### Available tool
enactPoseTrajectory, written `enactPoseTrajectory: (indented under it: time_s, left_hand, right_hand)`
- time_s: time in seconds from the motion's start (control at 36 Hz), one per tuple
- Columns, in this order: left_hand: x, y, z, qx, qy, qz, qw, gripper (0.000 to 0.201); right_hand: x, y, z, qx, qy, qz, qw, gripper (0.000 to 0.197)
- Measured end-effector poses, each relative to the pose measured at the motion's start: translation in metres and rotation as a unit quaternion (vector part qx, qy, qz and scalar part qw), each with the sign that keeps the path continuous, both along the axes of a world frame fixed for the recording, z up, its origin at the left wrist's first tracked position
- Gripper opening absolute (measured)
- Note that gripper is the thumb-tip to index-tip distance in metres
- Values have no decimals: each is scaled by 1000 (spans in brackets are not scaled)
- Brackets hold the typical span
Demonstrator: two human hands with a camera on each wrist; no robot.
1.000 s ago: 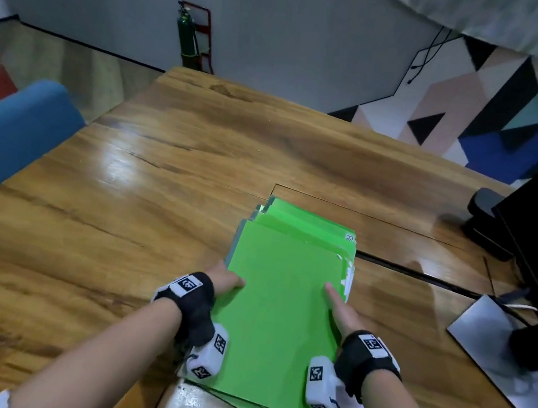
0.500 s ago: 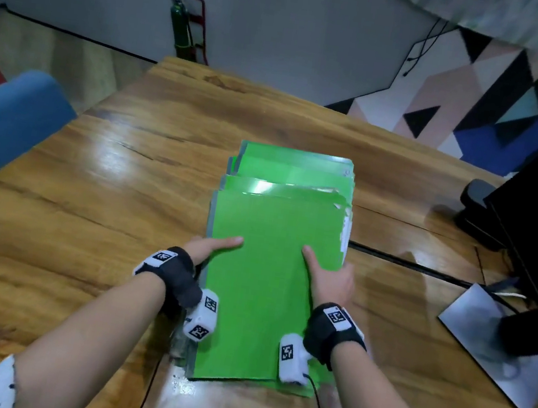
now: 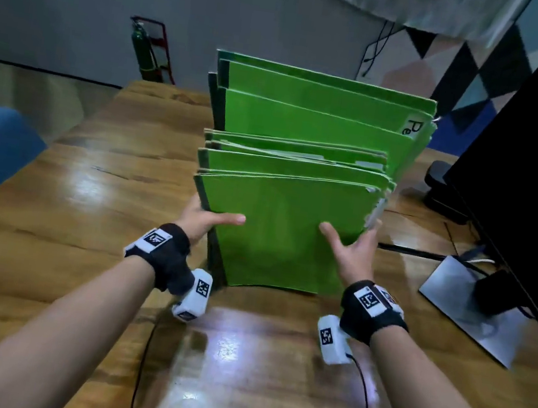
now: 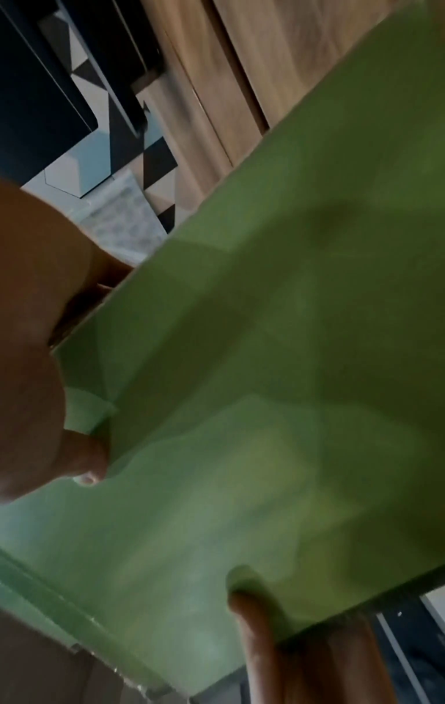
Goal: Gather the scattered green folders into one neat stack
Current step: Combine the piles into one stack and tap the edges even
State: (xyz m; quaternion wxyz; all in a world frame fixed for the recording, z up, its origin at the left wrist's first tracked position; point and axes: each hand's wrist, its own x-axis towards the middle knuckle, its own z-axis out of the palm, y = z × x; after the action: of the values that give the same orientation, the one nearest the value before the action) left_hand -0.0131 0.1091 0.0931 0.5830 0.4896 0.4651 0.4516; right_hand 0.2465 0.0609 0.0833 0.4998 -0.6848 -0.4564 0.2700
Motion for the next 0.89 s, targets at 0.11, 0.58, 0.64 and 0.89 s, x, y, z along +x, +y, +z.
enactPoseTrajectory:
  time_s: [0.11, 0.58, 0.64, 0.89]
  left_hand:
    - [5, 2, 23, 25, -49, 5, 998, 118]
    - [17, 24, 72, 38, -22, 55, 998, 62]
    - [16, 23, 72, 40, -24, 42, 998, 46]
    - [21, 25, 81, 37, -9, 52, 998, 24]
  right_hand:
    - [1, -11, -4, 28, 35, 21, 999, 80]
    - [6, 26, 75, 129, 165, -3, 978, 44]
    - [10, 33, 76, 105, 179, 15, 978, 37]
    - [16, 31, 69, 70, 254, 37, 964, 15]
